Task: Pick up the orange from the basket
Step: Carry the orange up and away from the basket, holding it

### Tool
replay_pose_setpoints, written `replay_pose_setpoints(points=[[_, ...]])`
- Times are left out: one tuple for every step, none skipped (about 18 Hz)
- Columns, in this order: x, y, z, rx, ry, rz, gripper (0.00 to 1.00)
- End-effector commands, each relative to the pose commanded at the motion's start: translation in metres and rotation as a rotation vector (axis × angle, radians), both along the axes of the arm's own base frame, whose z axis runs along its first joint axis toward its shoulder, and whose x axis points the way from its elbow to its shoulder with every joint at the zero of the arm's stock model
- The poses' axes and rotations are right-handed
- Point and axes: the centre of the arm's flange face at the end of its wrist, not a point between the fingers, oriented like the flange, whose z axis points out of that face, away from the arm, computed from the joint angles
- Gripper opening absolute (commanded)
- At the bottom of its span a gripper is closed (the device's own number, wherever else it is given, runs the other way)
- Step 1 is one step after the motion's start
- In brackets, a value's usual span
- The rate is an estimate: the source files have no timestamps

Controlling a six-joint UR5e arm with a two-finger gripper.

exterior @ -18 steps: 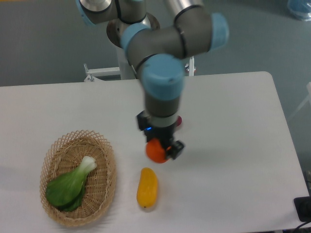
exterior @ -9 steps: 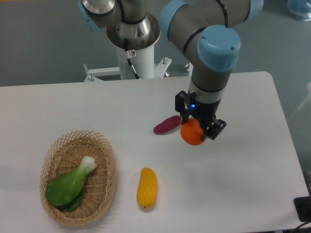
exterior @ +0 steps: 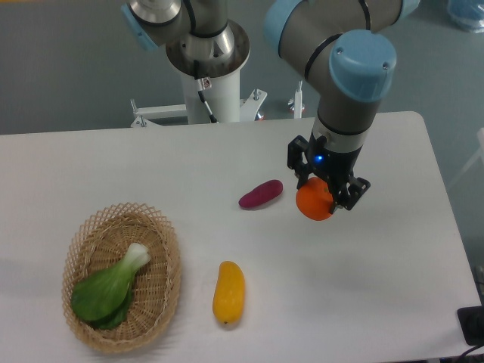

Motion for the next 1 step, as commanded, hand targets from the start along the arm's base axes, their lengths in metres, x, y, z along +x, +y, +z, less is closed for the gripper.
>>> replay_pose_setpoints(points=[[-0.0013,-0.0003,0.0018,0.003,0.005,0.002,0.48]])
